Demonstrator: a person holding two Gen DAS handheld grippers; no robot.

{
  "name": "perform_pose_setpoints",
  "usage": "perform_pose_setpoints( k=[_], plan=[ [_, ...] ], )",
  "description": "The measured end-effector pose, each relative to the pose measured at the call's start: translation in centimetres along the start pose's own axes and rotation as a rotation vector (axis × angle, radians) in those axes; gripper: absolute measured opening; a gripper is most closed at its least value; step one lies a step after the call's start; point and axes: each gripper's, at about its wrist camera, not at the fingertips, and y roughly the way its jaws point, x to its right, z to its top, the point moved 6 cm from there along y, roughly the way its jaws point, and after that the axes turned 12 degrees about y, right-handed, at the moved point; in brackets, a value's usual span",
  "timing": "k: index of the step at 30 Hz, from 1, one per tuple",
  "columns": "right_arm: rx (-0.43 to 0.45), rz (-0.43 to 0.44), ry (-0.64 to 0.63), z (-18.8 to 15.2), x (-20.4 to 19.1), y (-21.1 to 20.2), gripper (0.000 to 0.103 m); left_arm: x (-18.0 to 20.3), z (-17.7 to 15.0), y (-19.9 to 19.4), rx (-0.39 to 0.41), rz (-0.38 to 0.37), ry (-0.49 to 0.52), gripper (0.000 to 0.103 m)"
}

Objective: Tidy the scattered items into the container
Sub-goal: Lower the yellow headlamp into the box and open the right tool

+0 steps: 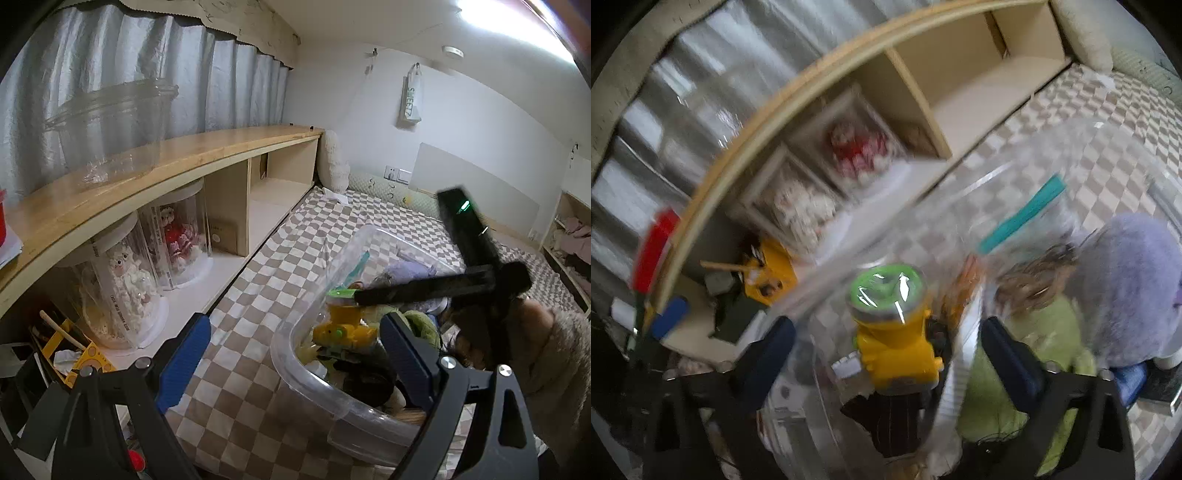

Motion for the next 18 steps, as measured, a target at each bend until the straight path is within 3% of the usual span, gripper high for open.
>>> perform_pose_setpoints(
  k=[4,6,7,8,9,10,11,15,18],
  plan=[
    [0.070,0.045,0.027,1.4,0.2,-2.8,0.102,0.5,-0.1,0.4,-0.004,-0.015,0.013,0.093],
    [0.063,0.054,0.054,1.6,0.4,-2.9,0.095,0.6,-0.1,0.5,-0.003,-0.018,0.018,0.093],
    [0.053,0.052,0.060,1.5,0.5,-2.9,0.072,0.7,0.0,0.5,-0.001,-0.019,0.020,0.093],
    [0.038,0.050,0.064,1.2,0.6,-2.7,0.058,0.8,0.0,0.5,0.000,-0.021,0.020,0.093],
    [0.019,0.037,0.062,0.8,0.6,-2.2,0.053,0.8,0.0,0.5,0.000,-0.025,0.020,0.093],
    [-0.003,0.033,0.045,0.3,0.5,-1.6,0.035,0.8,0.0,0.5,0.000,-0.029,0.021,0.093],
    [-0.021,0.026,0.028,-0.2,0.2,-1.0,0.028,1.0,0.0,0.5,0.000,-0.030,0.023,0.093],
    [-0.086,-0.074,-0.015,-1.4,0.5,2.3,0.027,1.3,-0.1,0.7,-0.006,-0.034,0.032,0.093],
    [-0.089,-0.052,0.030,-1.1,1.3,3.3,0.026,1.6,-0.1,0.7,-0.010,-0.036,0.044,0.093]
  ],
)
